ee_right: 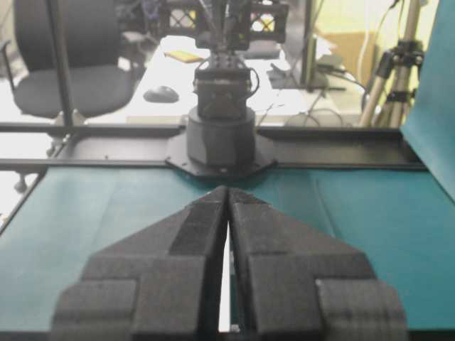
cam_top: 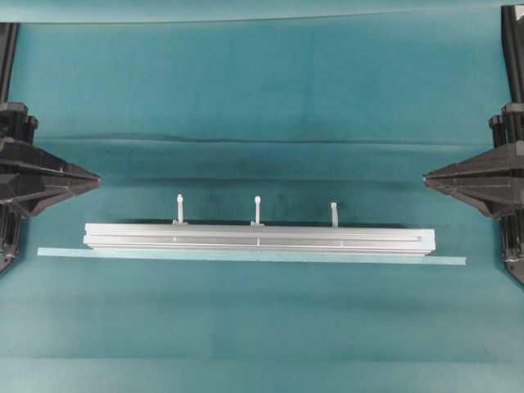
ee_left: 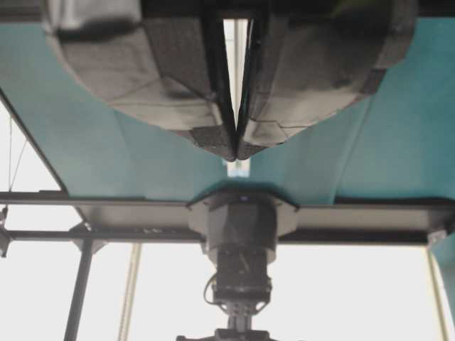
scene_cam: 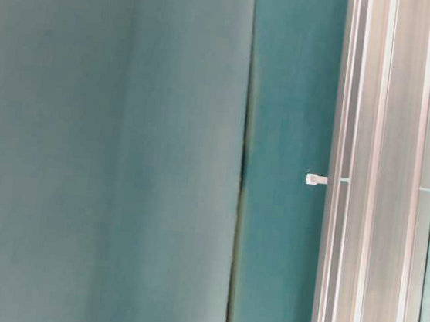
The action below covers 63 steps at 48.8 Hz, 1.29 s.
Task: Lift the large metal rail with both hands.
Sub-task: 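Move both grippers inward toward the two ends of the silver rail, then lower both open grippers over the rail near each end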
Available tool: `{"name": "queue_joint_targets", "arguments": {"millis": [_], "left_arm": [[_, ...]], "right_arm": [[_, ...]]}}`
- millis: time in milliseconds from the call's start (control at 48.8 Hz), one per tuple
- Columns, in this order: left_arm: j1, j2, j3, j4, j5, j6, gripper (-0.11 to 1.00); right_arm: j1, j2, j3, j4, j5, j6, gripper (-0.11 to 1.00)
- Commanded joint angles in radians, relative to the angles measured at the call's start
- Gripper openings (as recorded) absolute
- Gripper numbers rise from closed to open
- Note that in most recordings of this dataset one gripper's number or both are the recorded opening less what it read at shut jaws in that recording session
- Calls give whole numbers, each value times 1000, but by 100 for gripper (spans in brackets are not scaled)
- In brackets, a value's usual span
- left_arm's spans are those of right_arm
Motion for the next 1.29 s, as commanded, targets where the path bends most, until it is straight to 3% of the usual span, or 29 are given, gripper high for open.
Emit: {"name": "queue_joint_targets", "arguments": {"millis": [0, 164, 308, 431, 554, 697, 902, 1148, 1271], "left_arm": [[21, 46, -31, 5, 44, -40, 14], [23, 98, -103, 12, 184, -80, -1], [20, 123, -175, 12, 354, -109, -2], [20, 146, -218, 11, 477, -127, -2], [20, 167, -255, 12, 548, -129, -2], [20, 213, -279, 12, 634, -143, -2], [21, 304, -337, 15, 761, -215, -2], [-5, 402, -439, 20, 976, -202, -2], [-28, 465, -482, 20, 1108, -123, -2]], "right_arm": [[-9, 17, -3, 17, -6, 15, 11], [-23, 38, -28, 104, 107, 60, 0], [-37, 31, -80, 114, 311, 104, 0], [-43, 49, -143, 155, 520, 201, 0], [-46, 83, -187, 143, 716, 275, 0], [-46, 163, -236, 137, 856, 268, 0], [-40, 287, -341, 138, 1048, 252, 0], [-35, 476, -449, 140, 1279, 193, 0], [-37, 541, -499, 138, 1299, 124, 0]]}}
